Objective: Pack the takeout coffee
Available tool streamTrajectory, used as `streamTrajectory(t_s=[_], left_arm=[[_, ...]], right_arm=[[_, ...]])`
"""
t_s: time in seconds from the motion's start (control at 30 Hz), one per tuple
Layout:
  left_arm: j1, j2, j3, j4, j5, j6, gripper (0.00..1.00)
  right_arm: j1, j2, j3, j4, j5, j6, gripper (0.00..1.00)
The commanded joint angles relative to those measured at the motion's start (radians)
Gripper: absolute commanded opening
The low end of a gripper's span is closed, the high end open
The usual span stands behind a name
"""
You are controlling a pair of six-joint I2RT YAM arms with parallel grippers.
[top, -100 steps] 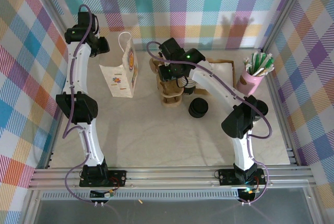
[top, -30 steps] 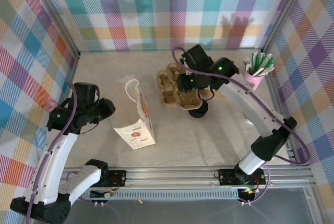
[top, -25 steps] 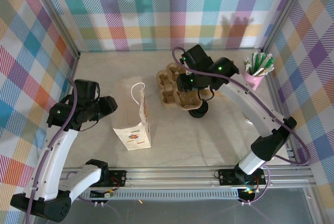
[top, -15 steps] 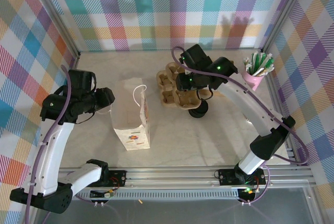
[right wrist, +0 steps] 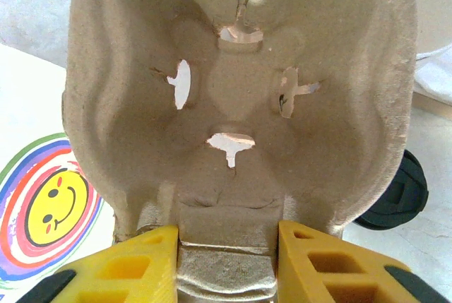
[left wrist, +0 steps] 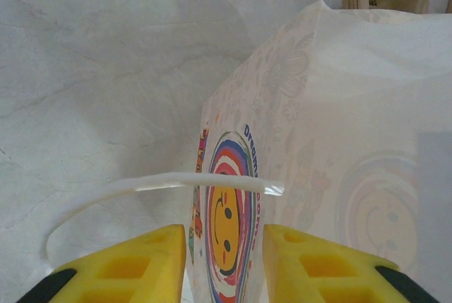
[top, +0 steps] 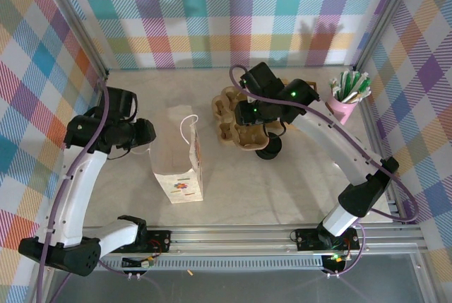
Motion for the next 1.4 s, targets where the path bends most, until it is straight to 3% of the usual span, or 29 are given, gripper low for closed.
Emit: streamTrajectory(t_s=[0.0, 0.2, 0.37, 0.67, 0.87, 1.37], left_arm=[[-0.007, 0.013, 0.012, -0.009, 0.025, 0.022, 0.31], [-0.007, 0.039, 0.016, -0.02, 0.029, 0.023, 0.27], [-0.006, 0.027, 0.047, -0.044, 0.031, 0.024, 0.35], [-0.007, 0.02, 0.143, -0.114, 0.035, 0.024, 0.37], [-0.007, 0.027, 0.101, -0.104, 0.071, 0.024, 0.44], [-0.007, 0.041, 0.035, -0.077, 0.14, 0.033, 0.4]], right_arm=[[0.008, -0.024, 0.025, -0.026, 0.007, 0.019, 0.35], [0.01, -0.039, 0.015, -0.035, 0.011, 0.018, 0.35], [0.008, -0.039, 0.017, -0.034, 0.01, 0.018, 0.35], [0.01, -0.028, 0.04, -0.034, 0.004, 0.006, 0.35], [0.01, -0.024, 0.034, -0.031, -0.01, 0.002, 0.35], [0.009, -0.02, 0.015, -0.021, -0.033, -0.001, 0.35]])
